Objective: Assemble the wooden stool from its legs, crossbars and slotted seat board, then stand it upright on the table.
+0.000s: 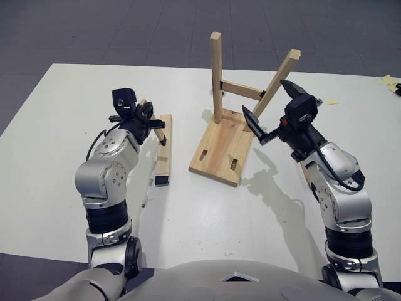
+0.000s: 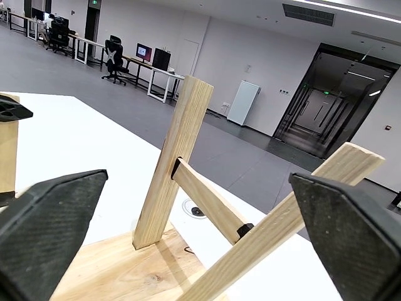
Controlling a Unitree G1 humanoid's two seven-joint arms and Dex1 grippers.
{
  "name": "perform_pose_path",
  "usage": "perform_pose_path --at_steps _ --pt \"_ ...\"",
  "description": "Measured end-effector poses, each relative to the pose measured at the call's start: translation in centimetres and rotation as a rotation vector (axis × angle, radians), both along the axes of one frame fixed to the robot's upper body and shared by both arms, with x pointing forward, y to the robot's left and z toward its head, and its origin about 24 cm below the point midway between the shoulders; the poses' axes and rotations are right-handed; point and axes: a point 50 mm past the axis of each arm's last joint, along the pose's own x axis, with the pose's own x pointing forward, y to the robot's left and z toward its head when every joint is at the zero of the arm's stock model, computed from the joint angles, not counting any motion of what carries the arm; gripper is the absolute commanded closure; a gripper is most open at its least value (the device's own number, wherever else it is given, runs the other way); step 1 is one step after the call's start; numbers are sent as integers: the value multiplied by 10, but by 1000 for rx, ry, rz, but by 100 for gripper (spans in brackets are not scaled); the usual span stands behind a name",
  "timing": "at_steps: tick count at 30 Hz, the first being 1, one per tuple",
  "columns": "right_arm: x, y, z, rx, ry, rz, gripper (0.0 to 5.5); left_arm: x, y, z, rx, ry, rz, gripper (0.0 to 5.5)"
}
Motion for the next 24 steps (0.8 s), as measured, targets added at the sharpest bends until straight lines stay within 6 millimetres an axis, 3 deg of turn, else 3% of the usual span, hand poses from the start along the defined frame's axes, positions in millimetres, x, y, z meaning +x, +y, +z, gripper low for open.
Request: perform_pose_path --at_steps 5,16,24 --pt "0 0 0 -5 -3 -5 10 4 10 2 51 -4 24 508" --pt "-1 0 0 -13 -11 -10 10 0 7 -6 -2 -85 74 508" --pt "-1 2 1 -11 -22 -10 10 -4 -1 -22 126 -196 48 508"
